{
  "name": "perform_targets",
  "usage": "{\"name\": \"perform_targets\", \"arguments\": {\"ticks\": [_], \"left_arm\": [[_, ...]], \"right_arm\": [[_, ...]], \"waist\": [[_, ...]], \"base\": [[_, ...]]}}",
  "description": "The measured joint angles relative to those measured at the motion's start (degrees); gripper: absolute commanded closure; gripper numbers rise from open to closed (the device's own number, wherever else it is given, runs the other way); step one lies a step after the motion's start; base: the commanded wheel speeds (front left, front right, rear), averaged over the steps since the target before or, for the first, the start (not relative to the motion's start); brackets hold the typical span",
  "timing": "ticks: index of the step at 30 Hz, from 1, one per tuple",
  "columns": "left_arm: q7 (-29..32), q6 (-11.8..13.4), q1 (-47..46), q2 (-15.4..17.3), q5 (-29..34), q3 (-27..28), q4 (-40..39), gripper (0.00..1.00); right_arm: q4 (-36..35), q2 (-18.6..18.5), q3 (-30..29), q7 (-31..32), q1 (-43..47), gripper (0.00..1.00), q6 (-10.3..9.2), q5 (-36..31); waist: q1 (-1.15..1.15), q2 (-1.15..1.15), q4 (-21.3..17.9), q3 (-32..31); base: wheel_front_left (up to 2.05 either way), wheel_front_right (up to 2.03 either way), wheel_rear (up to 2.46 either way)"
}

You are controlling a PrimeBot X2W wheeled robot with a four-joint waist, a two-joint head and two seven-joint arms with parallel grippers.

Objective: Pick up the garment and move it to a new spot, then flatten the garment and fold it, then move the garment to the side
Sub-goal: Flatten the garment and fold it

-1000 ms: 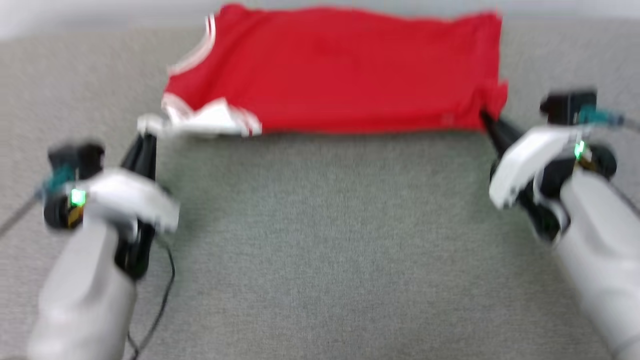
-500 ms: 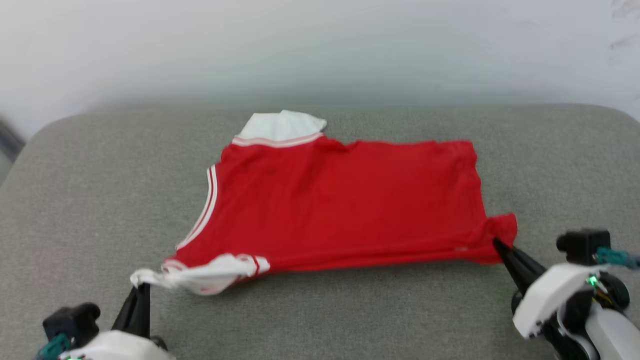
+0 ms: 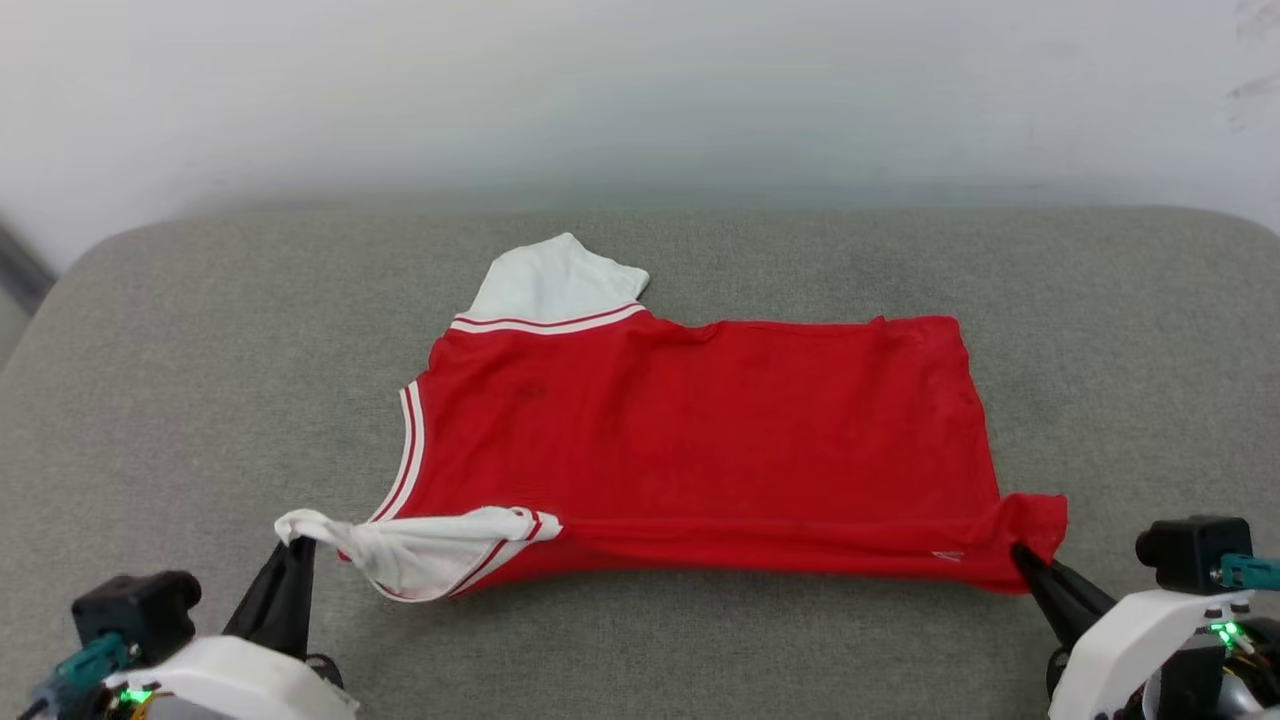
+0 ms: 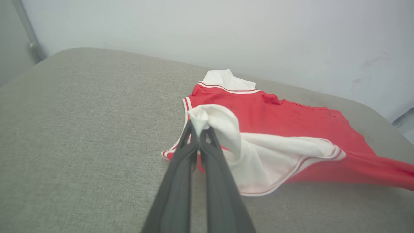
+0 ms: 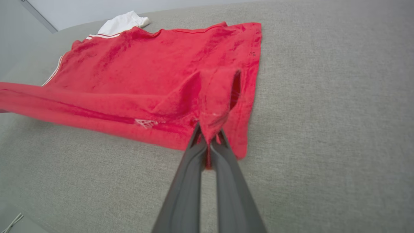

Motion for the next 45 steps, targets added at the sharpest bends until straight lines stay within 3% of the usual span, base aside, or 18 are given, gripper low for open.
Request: {"name": "perform_targets", "arguments": {"ticks": [11,21,22,23,24,25,26,32,33,37,40,45], "left_arm": [[-0.44,-6.56,-16.13,-1.97,-1.55,-2.5,14.8,1.0],[-1.35,-11.85,-25.92,-4.97,-2.94,-4.86,29.73,1.0],[-1.35,-12.27,-26.44,-5.45,-3.01,-5.16,31.0,1.0],[-1.24,-12.85,-26.88,-5.84,-3.45,-5.38,32.44,0.94],[-1.19,-13.37,-27.22,-6.14,-3.79,-5.65,33.55,0.68],[-1.47,-13.69,-27.53,-6.44,-3.94,-5.65,34.65,0.44],[-1.93,-14.07,-27.9,-6.75,-4.02,-5.59,35.65,0.0],[-3.75,-14.68,-28.55,-7.01,-4.46,-5.24,39.07,0.0],[-4.63,-14.55,-28.54,-5.73,-4.41,-4.52,38.89,0.0],[-3.3,-13.99,-27.36,-3.42,-4.59,-3.57,37.16,0.0],[-0.1,-13.34,-26.14,-1.21,-5.04,-3.44,34.01,0.0],[10.78,-13.56,-24.41,4.08,-6.68,-4.8,26.38,0.0]], "right_arm": [[0.92,3.08,-1.09,4.24,-7.88,1.0,-0.02,-4.75],[10.4,3.02,1.42,0.4,-14.58,1.0,-0.02,-7.31],[11.33,2.92,1.81,-0.4,-15.13,0.96,-0.02,-7.61],[12.39,2.9,2.1,-0.81,-15.57,0.78,-0.02,-7.59],[13.38,2.97,2.46,-0.97,-15.85,0.52,-0.02,-7.32],[14.04,3.0,2.8,-1.62,-15.95,0.0,-0.02,-7.23],[14.68,2.98,3.12,-2.15,-16.17,0.0,-0.02,-7.15],[14.83,2.65,4.36,-8.26,-16.37,0.0,-0.03,-5.54],[13.24,2.37,4.87,-11.74,-16.01,0.0,-0.03,-5.06],[10.07,2.24,4.45,-15.79,-15.5,0.0,-0.03,-5.7],[7.28,2.92,3.77,-18.03,-14.38,0.0,-0.03,-6.77],[2.38,4.05,1.89,-18.46,-11.02,0.0,-0.03,-8.25]], "waist": [[0.02,0.0,-0.5,7.99],[0.03,0.0,-0.82,13.99],[0.03,0.0,-0.83,14.17],[0.03,0.0,-0.85,14.24],[0.02,0.0,-0.87,14.23],[0.03,0.0,-0.89,14.16],[0.03,0.0,-0.89,14.03],[0.02,0.0,-0.83,12.1],[0.02,0.0,-1.08,10.59],[0.02,0.0,-1.59,8.21],[0.02,0.0,-2.05,6.34],[0.01,0.0,-2.56,3.56]], "base": [[0.0,0.0,0.0],[0.0,0.0,0.0],[0.0,0.0,0.0],[0.0,0.0,0.0],[0.0,0.0,0.0],[0.0,0.0,0.0],[0.0,0.0,0.0],[0.0,0.0,0.0],[0.0,0.0,0.0],[0.0,0.0,0.0],[0.0,0.0,0.0],[0.0,0.0,0.0]]}}
